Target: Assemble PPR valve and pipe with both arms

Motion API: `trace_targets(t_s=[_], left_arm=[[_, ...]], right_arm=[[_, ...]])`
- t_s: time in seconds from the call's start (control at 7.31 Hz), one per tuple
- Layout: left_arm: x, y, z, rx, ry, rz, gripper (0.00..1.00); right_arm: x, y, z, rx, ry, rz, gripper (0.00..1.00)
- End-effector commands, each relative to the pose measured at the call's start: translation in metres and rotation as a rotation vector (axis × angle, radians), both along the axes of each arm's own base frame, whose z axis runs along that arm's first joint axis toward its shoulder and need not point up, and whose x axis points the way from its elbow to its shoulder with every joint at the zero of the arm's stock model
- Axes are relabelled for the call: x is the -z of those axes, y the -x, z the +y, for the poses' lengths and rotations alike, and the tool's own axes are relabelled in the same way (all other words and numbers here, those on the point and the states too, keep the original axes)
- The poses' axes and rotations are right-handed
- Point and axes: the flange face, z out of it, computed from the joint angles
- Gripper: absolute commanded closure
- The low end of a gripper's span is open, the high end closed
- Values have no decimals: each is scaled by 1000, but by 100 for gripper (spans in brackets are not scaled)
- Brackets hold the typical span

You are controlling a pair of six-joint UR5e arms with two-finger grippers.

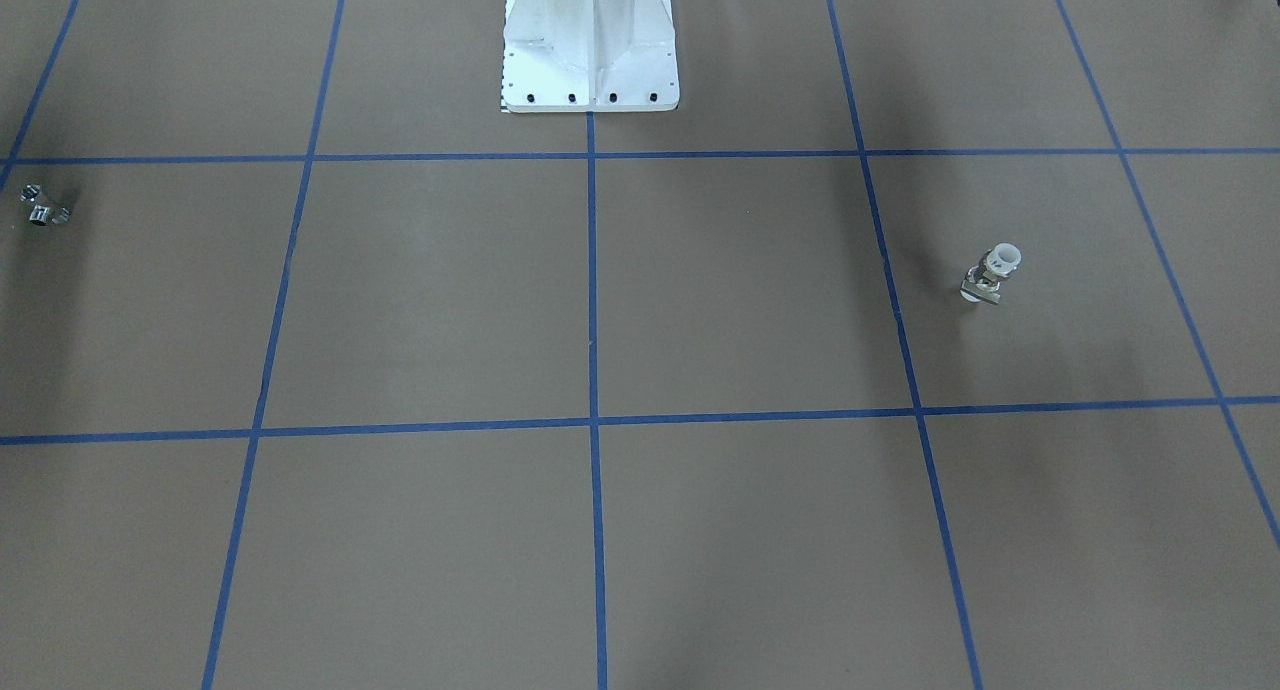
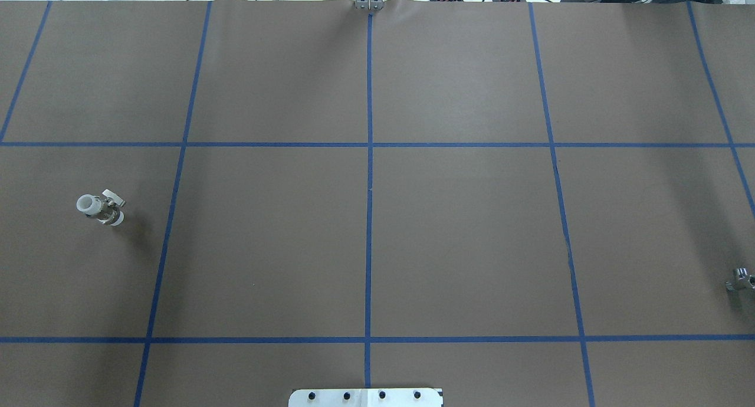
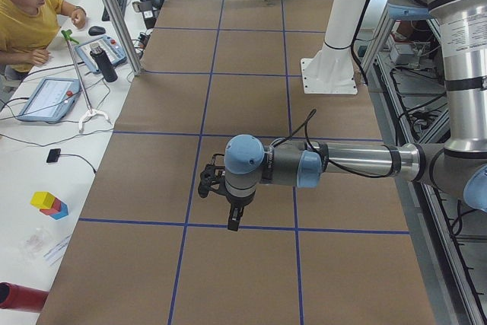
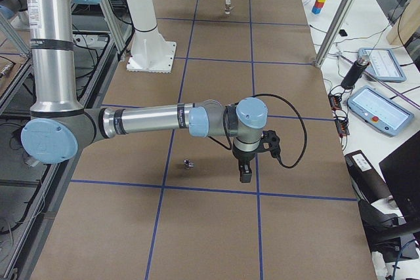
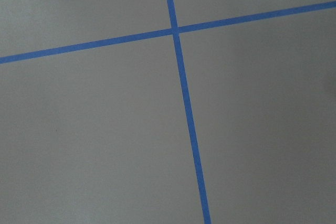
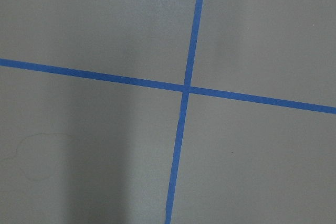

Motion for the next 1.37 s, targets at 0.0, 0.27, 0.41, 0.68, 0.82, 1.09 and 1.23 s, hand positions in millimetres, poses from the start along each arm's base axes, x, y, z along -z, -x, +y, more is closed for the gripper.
trace_targets(t_s=[0.0, 0.27, 0.41, 0.68, 0.82, 1.09, 1.23], left_arm=[[8, -1, -6, 0, -22, 3, 0], [30, -2, -29, -5, -123, 0, 0], [58, -2, -57, -4, -225, -3, 0], [89, -15, -83, -14, -293, 25, 0], [104, -26, -88, 75, -199, 92, 0], [126, -84, -84, -19, -390, 174, 0], [131, -140, -84, -129, -386, 196, 0]], right_arm=[[6, 8, -6, 13, -32, 3, 0], [24, 9, -20, -4, -173, -10, 0], [39, 10, -31, -47, -166, -18, 0], [38, 19, -32, -49, -151, -19, 0], [33, 20, -28, -45, -139, -31, 0], [33, 20, -27, -40, -145, -29, 0], [31, 21, -25, -38, -140, -32, 0]])
